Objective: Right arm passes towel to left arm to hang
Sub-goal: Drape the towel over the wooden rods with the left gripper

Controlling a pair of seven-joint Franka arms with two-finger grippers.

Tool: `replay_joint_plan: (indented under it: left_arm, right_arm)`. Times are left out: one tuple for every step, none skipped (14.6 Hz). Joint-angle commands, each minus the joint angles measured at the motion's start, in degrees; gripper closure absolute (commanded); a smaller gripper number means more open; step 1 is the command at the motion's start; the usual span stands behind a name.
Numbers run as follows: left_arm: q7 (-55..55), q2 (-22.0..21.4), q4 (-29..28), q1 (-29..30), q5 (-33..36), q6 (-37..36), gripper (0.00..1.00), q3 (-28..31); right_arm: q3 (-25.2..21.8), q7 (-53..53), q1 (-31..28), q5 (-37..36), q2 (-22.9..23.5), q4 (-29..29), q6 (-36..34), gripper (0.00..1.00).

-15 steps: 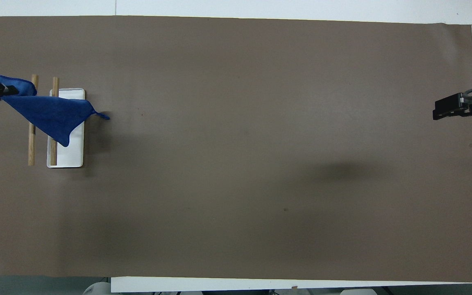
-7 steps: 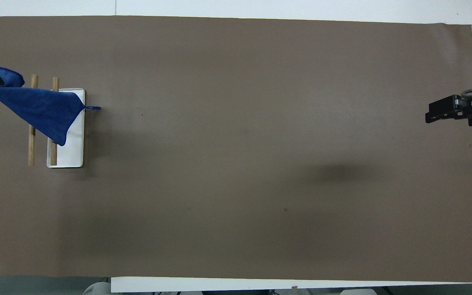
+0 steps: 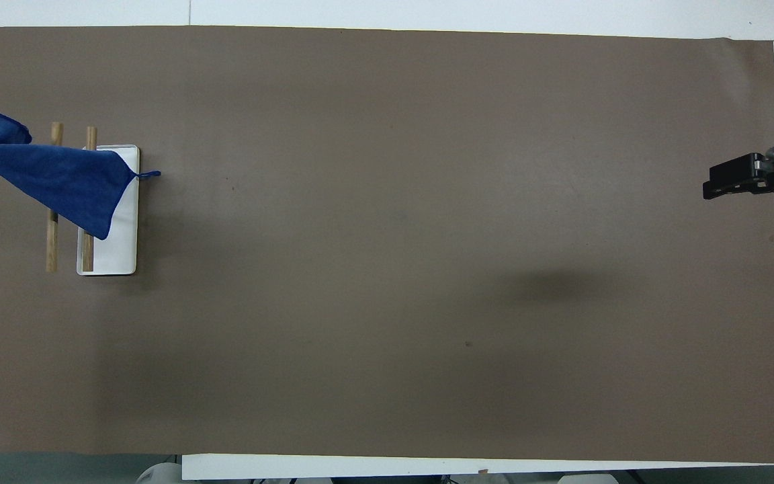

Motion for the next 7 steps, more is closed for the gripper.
replay_joint_plan:
  left_arm:
    - [7.8,1.5,1.6,1.0,-0.1,0.5,1.00,-0.3]
    - [8.9,1.5,1.7,1.0,-0.1,0.4,1.00,-0.3]
    - [10.8,1.6,2.0,1.0,0.0,0.4,1.00,-0.3]
    - [14.2,1.8,3.0,0.7,0.3,0.4,1.00,-0.3]
    - [17.5,2.3,3.3,1.0,0.8,0.4,1.00,-0.3]
    - [20.3,2.1,2.8,1.1,1.0,0.1,1.00,-0.3]
    - [21.6,1.7,2.2,1.2,1.1,-0.5,1.00,-0.2]
  right_arm:
    - [0.1,0.8,0.0,0.7,-0.6,-0.4,-0.7,0.00]
    - [0.1,0.8,0.0,0.7,-0.7,-0.4,-0.7,0.00]
    - [0.1,0.9,-0.1,0.7,-0.7,-0.5,-0.7,0.00]
    - [0.1,0.6,-0.2,0.7,-0.7,-0.5,-0.5,0.00]
    - [0.1,0.8,-0.4,0.7,-0.7,-0.4,-0.6,0.00]
    - [0.0,0.8,-0.4,0.7,-0.8,-0.6,-0.8,0.00]
    - [0.0,0.7,-0.7,0.7,-0.9,-0.6,-0.8,0.00]
